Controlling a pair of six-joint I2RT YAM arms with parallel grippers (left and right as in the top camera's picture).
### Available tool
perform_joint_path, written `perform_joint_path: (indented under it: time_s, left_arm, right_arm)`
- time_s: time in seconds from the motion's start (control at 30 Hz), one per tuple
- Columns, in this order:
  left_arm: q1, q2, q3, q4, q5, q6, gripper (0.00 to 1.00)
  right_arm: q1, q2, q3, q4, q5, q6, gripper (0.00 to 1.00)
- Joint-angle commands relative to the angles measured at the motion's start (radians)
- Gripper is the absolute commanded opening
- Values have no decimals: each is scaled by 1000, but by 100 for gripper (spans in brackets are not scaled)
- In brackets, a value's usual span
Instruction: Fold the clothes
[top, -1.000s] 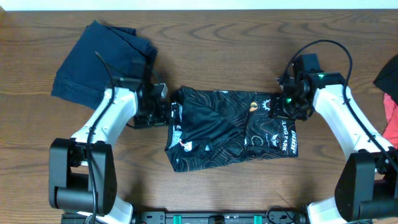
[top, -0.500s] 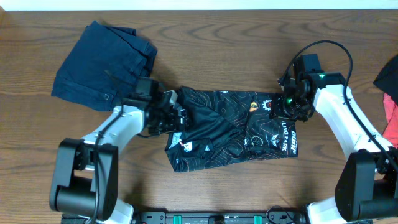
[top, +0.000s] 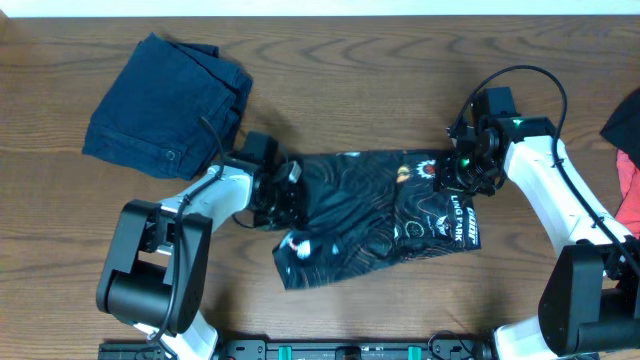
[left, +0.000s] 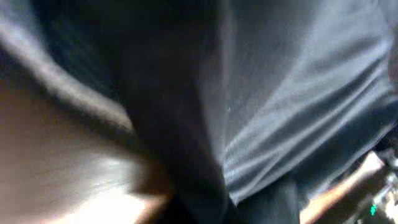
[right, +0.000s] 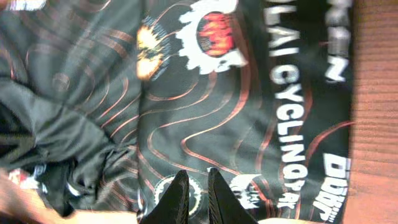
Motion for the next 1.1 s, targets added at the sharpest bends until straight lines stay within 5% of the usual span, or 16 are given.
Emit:
perform_joint_path:
  time_s: [0.0,0.17,0.3,0.8,0.87,0.97,1.07]
  left_arm:
    - [46,-50,106,-151,-161,72,6]
    - [85,-114,347,-496,-431,182,6]
    - [70,-124,531,-635,-463,205,6]
    - [-370,-8,566,-514,-403,-53,6]
    - [-428,28,566,-494,-403,-68,14]
    - [-494,88,566,-477,-404,-74,52]
    - [-522,116,566,-482,-404,-74,61]
  right_arm:
    - [-2,-4,3,2,0,10,10]
    - [-2,-4,3,11,8,10,11]
    - [-2,-4,3,27,7,11,11]
    - [-63,-4,3,37,8,11,11]
    - [-72,-4,3,36,7,11,11]
    - [-76,-4,3,35,7,11,12]
    - [-74,-4,3,33,7,11,13]
